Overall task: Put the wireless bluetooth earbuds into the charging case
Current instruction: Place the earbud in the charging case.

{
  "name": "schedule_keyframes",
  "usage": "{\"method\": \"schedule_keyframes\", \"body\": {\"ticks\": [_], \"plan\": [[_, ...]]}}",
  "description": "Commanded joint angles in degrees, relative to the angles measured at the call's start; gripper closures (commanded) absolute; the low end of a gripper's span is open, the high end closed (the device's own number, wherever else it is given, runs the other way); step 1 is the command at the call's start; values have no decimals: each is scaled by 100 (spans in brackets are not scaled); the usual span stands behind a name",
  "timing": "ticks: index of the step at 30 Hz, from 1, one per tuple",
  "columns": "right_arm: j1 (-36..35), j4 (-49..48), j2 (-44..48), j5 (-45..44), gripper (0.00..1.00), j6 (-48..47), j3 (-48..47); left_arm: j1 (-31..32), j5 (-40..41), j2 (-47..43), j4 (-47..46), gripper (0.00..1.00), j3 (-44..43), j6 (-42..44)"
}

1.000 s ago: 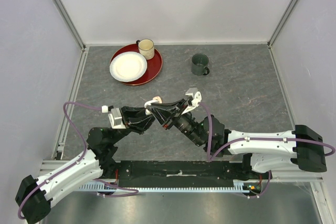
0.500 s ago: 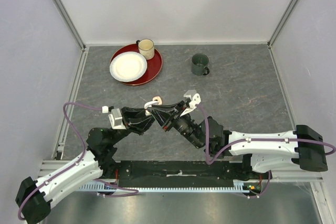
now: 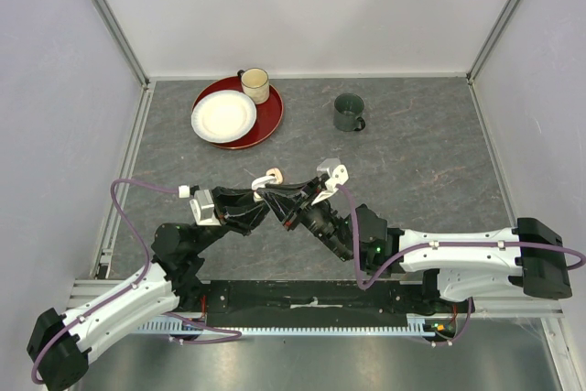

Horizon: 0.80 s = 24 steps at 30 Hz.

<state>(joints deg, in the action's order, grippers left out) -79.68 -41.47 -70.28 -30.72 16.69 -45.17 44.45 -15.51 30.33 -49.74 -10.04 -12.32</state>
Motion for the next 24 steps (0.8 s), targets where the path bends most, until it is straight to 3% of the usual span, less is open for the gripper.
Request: {"method": "schedule_keyframes", "body": {"ticks": [1, 24], "plan": [[-48, 526, 49, -162, 100, -175, -98, -15, 276, -80, -651, 98, -156, 203], [-48, 1096, 120, -417, 97, 27, -220, -6, 215, 96, -739, 98, -253, 247]]}}
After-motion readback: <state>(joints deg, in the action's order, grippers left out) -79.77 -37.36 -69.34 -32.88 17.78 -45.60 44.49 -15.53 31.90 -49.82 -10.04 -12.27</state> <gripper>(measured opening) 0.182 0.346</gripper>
